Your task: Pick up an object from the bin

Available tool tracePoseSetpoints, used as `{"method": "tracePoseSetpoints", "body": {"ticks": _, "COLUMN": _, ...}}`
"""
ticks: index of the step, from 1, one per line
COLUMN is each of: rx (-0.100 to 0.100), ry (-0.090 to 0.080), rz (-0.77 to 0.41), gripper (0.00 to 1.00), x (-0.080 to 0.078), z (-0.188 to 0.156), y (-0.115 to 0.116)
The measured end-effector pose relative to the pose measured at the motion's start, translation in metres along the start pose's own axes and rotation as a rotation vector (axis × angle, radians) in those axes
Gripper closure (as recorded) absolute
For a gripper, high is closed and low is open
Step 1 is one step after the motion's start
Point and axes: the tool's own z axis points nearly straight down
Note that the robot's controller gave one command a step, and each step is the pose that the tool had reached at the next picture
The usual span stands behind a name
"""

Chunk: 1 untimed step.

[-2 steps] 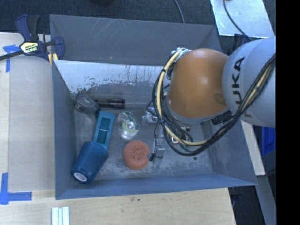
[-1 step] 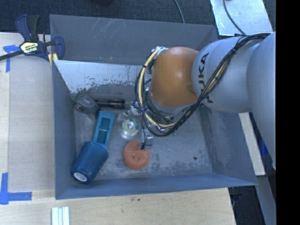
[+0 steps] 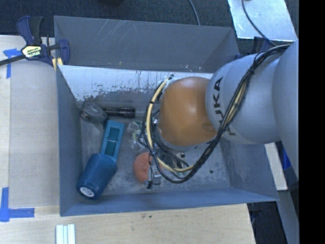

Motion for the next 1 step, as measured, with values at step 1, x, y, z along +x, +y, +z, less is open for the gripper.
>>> {"method": "tracePoseSetpoints", "body": {"ticks": 1, "rx": 0.005, "ry": -0.013, "rz": 0.02, "gripper": 0.0, "x": -0.0661, "z": 0.0496, "y": -0.0379}}
